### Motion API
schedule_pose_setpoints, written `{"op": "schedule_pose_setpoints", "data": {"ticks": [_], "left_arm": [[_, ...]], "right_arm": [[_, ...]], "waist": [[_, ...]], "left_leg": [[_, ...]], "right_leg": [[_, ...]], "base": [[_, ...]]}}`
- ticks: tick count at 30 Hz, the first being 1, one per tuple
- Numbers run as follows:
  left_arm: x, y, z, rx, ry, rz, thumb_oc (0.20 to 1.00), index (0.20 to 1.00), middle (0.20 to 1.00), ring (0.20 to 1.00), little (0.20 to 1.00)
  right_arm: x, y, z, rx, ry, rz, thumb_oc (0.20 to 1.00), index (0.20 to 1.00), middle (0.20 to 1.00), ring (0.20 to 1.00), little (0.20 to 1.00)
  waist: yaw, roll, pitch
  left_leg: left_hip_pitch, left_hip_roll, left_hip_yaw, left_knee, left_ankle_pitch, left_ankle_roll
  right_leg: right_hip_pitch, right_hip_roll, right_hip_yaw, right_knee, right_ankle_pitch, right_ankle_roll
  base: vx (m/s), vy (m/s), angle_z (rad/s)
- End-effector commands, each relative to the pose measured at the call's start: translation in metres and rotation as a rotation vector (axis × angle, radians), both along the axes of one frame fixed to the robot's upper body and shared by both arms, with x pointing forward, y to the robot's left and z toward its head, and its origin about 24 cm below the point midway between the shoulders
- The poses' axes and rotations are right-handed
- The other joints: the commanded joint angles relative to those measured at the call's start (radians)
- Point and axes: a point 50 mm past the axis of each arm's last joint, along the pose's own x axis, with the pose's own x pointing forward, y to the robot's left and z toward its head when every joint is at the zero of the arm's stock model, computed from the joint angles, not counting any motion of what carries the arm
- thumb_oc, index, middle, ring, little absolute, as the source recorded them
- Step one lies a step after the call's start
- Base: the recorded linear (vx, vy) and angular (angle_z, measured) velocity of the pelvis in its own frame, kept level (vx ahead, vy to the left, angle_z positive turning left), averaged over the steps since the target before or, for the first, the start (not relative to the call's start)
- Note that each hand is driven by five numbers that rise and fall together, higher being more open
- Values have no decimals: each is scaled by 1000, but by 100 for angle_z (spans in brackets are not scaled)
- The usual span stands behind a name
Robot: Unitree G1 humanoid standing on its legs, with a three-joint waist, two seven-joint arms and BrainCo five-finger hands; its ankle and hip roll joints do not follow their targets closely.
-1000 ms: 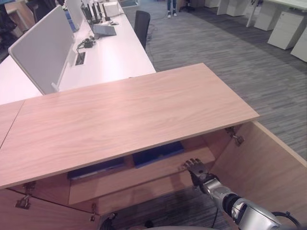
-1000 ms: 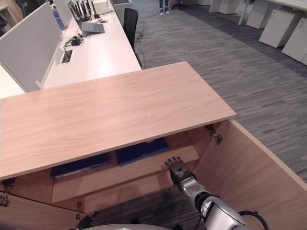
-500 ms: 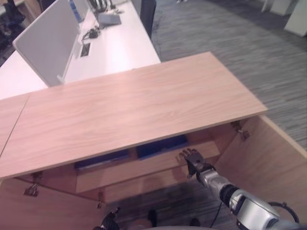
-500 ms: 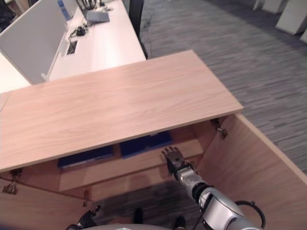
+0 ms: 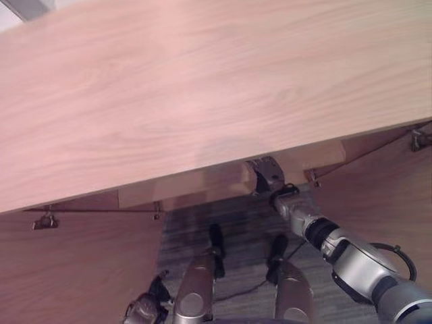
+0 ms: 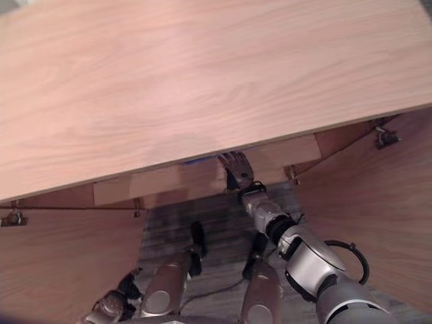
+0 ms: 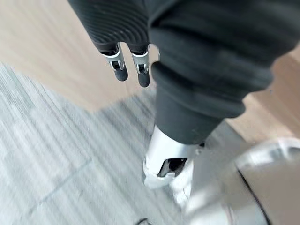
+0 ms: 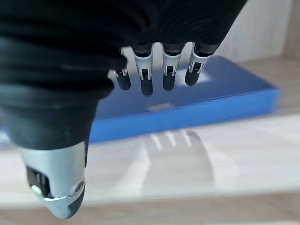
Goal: Put the empty folder in the office cabinet
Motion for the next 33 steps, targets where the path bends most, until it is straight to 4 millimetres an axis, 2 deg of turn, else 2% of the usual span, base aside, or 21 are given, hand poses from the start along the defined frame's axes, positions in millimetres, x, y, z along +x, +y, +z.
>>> {"op": "schedule_pose_setpoints", "data": {"ticks": [1, 5, 12, 16, 23, 26, 27, 29, 33], "left_arm": [[-15, 1, -6, 37, 36, 8, 1000, 1000, 1000, 1000, 1000], [-2, 0, 0, 34, -18, 1, 1000, 1000, 1000, 1000, 1000], [7, 1, 5, 41, -57, -6, 1000, 1000, 1000, 1000, 1000], [20, -3, 15, 21, -132, -21, 1000, 1000, 1000, 1000, 1000], [21, -1, 26, -13, -189, -42, 1000, 1000, 1000, 1000, 1000], [20, 1, 31, -24, -214, -50, 1000, 1000, 1000, 1000, 1000], [8, 2, 15, 18, -122, 6, 1000, 1000, 1000, 1000, 1000], [12, 3, 12, 49, -113, 24, 1000, 1000, 1000, 1000, 1000], [22, 6, 17, 70, -144, 47, 1000, 1000, 1000, 1000, 1000]], "right_arm": [[11, 11, 48, 93, -186, 49, 1000, 1000, 1000, 1000, 1000], [16, 1, 71, 113, -267, 33, 1000, 1000, 1000, 1000, 1000], [22, -10, 93, 113, -348, 6, 1000, 1000, 1000, 1000, 1000], [24, -17, 103, 105, -385, -12, 1000, 1000, 1000, 1000, 1000], [26, -28, 122, 99, -442, -39, 1000, 1000, 1000, 1000, 1000], [25, -32, 125, 79, -454, -43, 1000, 1000, 1000, 1000, 1000], [23, -29, 120, 70, -447, -40, 1000, 1000, 1000, 1000, 1000], [23, -32, 115, 24, -455, -57, 1000, 1000, 1000, 1000, 1000], [25, -28, 117, -42, -462, -40, 1000, 1000, 1000, 1000, 1000]], "waist": [[-4, -9, -19], [-3, -11, -5], [2, -11, 1], [10, -8, -3], [13, 9, 5], [10, 17, 9], [-4, 4, 17], [-4, 3, 21], [-1, -1, 33]], "left_leg": [[-125, 36, -70, 170, -86, 7], [-241, 28, -86, 299, -138, 30], [-381, 18, -99, 438, -184, 54], [-457, 5, -105, 487, -200, 65], [-573, -3, -118, 557, -214, 76], [-624, -4, -127, 590, -224, 84], [-652, -1, -135, 610, -226, 83], [-685, -1, -144, 629, -226, 81], [-724, 3, -157, 659, -229, 80]], "right_leg": [[-46, -14, -4, 67, -79, -4], [-162, -43, 23, 203, -125, -23], [-308, -71, 49, 354, -173, -46], [-385, -83, 67, 411, -187, -52], [-495, -101, 93, 488, -204, -59], [-551, -112, 105, 526, -212, -63], [-577, -113, 108, 546, -213, -67], [-609, -122, 114, 573, -220, -71], [-646, -127, 122, 605, -224, -73]], "base": [[-87, 13, 6], [-72, 20, 7], [-54, 13, 7], [-55, 12, 3], [-48, 6, 5], [-41, 0, 4], [-54, -55, 3], [-34, -69, 4], [-17, -44, 9]]}}
